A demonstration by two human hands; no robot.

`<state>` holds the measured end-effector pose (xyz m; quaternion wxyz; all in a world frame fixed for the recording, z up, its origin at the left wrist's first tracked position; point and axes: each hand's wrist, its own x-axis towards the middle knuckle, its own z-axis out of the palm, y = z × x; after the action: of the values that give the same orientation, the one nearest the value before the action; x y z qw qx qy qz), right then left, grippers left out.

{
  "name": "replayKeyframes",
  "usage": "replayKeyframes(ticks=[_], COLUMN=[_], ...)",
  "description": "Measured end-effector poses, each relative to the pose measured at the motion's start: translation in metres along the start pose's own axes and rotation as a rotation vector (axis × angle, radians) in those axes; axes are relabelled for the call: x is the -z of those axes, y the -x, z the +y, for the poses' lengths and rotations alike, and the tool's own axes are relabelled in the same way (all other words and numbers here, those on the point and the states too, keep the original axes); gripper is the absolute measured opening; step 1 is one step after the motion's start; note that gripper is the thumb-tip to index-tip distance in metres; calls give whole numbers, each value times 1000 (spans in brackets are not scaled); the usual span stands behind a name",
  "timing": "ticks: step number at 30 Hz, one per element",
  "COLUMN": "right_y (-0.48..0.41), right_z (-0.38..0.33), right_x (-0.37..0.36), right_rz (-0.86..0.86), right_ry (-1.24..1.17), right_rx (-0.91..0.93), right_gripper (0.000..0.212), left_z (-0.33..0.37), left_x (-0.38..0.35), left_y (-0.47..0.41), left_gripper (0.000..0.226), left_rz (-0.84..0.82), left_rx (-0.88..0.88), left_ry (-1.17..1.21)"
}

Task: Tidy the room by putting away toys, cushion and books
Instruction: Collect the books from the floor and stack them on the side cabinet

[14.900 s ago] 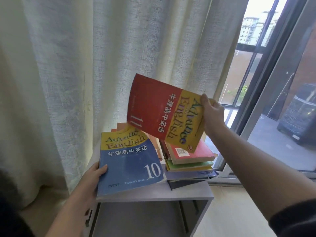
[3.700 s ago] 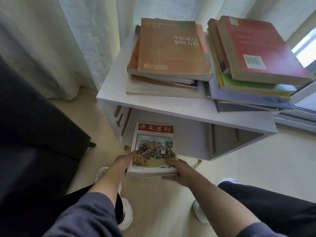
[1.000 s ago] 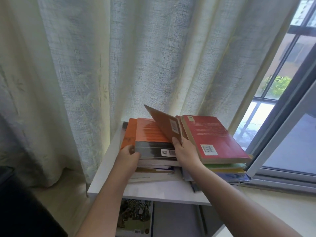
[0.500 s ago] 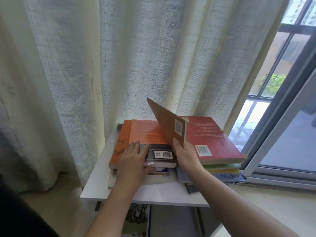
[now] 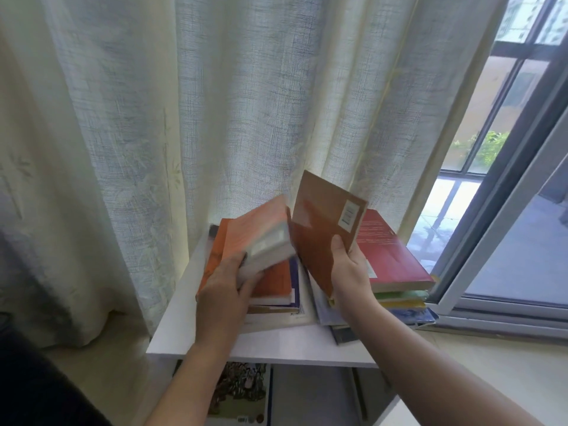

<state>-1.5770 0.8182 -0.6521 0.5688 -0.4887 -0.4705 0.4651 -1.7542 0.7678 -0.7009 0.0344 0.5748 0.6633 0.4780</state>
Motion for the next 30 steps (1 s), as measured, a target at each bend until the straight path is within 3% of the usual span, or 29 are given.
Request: replayKeyframes(ticks=[2,4,7,10,13,15,17,18,21,23,26,30], right_y=[5,10,9,5,14,15,10,7,-5,-8,-10,-5], right_z=[-4,-7,2,33,52,50,42,36,16,6,1,1], right_x=[-4,-12,-31,-53,-71,-72,-73,-74,-77,-74,-66,-60], right_rz=[-27,-100,-231,-390,-653,-695,-755,-735,-454,-386,-401,-320], right_ry=[93,225,464,851,1395,1432,1343,1184,396,-7,-198,-342], right_rx=[85,202,297,375,233,185,123,68,-203,-436,-514,-518], right_gripper=[36,40,49,61,60,63,77,77,50,47,48,30], left_z=[6,5,-4,-15,-23,-23,-19,-16,-5,1,6,13], left_x=[10,21,35,53,67,69,67,65,55,47,38,29], left_y=[-1,-8,-17,-19,-22,-23,-23,-22,-18,-14,-10,-5], left_gripper=[39,21,25,42,44,45,45,44,45,43,42,47], left_rz=[106,254,395,446,445,406,364,335,228,178,99,11], left_rx=[152,372,678,709,708,710,723,734,780,775,753,758], left_ry=[240,659,1244,1323,1370,1416,1435,1455,1523,1513,1482,1468])
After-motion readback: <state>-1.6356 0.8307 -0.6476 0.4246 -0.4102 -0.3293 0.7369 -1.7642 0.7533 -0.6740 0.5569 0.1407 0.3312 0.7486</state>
